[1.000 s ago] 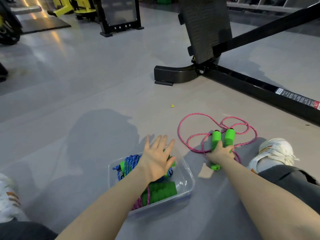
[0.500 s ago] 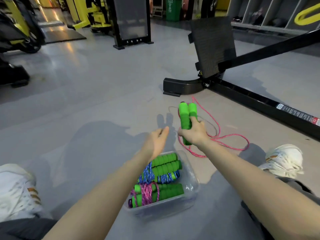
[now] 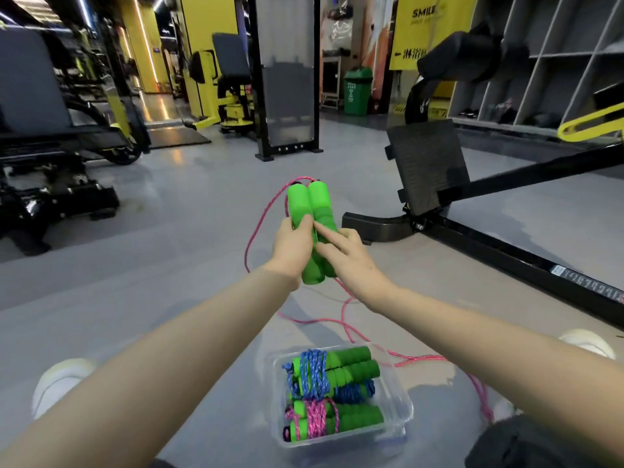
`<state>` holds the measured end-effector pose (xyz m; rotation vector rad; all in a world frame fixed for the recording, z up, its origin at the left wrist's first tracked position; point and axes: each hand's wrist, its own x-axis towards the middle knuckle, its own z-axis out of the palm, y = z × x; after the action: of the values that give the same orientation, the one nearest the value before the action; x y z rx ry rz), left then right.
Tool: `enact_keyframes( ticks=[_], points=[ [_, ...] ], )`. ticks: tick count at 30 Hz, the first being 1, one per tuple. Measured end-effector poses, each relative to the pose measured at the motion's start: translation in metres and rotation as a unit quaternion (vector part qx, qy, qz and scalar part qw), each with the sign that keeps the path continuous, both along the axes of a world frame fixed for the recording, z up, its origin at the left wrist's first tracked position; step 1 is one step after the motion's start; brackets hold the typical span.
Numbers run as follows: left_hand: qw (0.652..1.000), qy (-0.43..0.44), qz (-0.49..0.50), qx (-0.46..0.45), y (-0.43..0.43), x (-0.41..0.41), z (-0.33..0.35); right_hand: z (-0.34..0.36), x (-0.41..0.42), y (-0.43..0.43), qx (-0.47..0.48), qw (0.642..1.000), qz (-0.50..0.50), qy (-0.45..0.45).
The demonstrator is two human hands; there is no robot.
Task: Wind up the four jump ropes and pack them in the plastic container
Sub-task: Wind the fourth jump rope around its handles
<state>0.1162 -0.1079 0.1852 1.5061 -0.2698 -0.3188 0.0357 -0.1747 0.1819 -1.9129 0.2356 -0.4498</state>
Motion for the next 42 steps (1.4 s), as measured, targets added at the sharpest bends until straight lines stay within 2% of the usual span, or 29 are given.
enact_keyframes(
  ticks=[2,4,7,9,11,13,15,17,18,19,21,22,23,24,26,27,28,30,32,34,36,39,40,42],
  points=[
    [0.999,-0.016,-0.023,-0.017,0.008,0.000,-0.001,-0.006,0.000,0.003,0.070,0.997,0.014,0.001],
    [0.995,-0.076,-0.068,0.013,0.015,0.000,-0.001,-0.012,0.005,0.000,0.169,0.985,0.014,0.000],
    [0.969,-0.159,-0.160,0.105,0.023,-0.005,0.000,-0.012,0.007,-0.012,0.202,0.978,0.021,0.053],
    [0.944,-0.200,-0.200,0.168,0.025,-0.009,0.000,-0.014,0.008,-0.018,0.260,0.961,0.069,0.062],
    [0.919,-0.244,-0.211,0.225,0.027,-0.009,0.001,-0.020,0.005,-0.023,0.380,0.917,0.105,0.055],
    [0.881,-0.292,-0.235,0.288,0.028,-0.007,-0.002,-0.022,0.001,-0.025,0.454,0.883,0.107,0.044],
    [0.831,-0.357,-0.250,0.345,0.024,-0.006,-0.014,-0.023,-0.002,-0.024,0.478,0.873,0.094,0.039],
    [0.805,-0.387,-0.239,0.381,0.021,-0.007,-0.023,-0.022,-0.004,-0.025,0.468,0.876,0.099,0.057],
    [0.784,-0.408,-0.221,0.412,0.021,-0.006,-0.024,-0.020,-0.006,-0.028,0.421,0.896,0.102,0.099],
    [0.741,-0.440,-0.199,0.466,0.023,-0.004,-0.020,-0.017,-0.009,-0.030,0.322,0.928,0.100,0.159],
    [0.609,-0.522,-0.161,0.575,0.034,0.002,-0.009,-0.009,-0.017,-0.036,0.051,0.968,0.069,0.238],
    [0.541,-0.560,-0.150,0.610,0.042,0.005,-0.003,-0.007,-0.020,-0.041,-0.059,0.973,0.044,0.219],
    [0.488,-0.588,-0.144,0.629,0.049,0.007,0.001,-0.006,-0.021,-0.044,-0.149,0.975,0.019,0.162],
    [0.449,-0.607,-0.146,0.639,0.056,0.009,0.002,-0.006,-0.022,-0.048,-0.233,0.970,0.000,0.074],
    [0.391,-0.636,-0.160,0.646,0.063,0.012,0.002,-0.010,-0.020,-0.053,-0.397,0.916,0.019,-0.063],
    [0.380,-0.648,-0.165,0.639,0.063,0.012,0.004,-0.013,-0.017,-0.053,-0.441,0.893,0.053,-0.073],
    [0.375,-0.658,-0.174,0.629,0.064,0.012,0.004,-0.016,-0.016,-0.052,-0.442,0.892,0.084,-0.044],
    [0.371,-0.694,-0.191,0.587,0.066,0.018,0.000,-0.018,-0.014,-0.050,-0.380,0.916,0.131,0.015],
    [0.358,-0.756,-0.200,0.511,0.071,0.026,-0.006,-0.019,-0.011,-0.051,-0.375,0.916,0.136,0.037],
    [0.342,-0.800,-0.197,0.452,0.071,0.030,-0.012,-0.017,-0.012,-0.056,-0.448,0.884,0.105,0.087],
    [0.328,-0.822,-0.176,0.432,0.067,0.033,-0.014,-0.015,-0.012,-0.064,-0.518,0.843,0.048,0.139],
    [0.331,-0.819,-0.140,0.448,0.069,0.035,-0.008,-0.018,-0.017,-0.081,-0.527,0.836,-0.033,0.148],
    [0.338,-0.813,-0.134,0.455,0.074,0.041,-0.008,-0.019,-0.018,-0.088,-0.525,0.830,-0.061,0.177],
    [0.337,-0.802,-0.124,0.477,0.084,0.050,-0.007,-0.022,-0.020,-0.099,-0.538,0.791,-0.104,0.273]
  ],
)
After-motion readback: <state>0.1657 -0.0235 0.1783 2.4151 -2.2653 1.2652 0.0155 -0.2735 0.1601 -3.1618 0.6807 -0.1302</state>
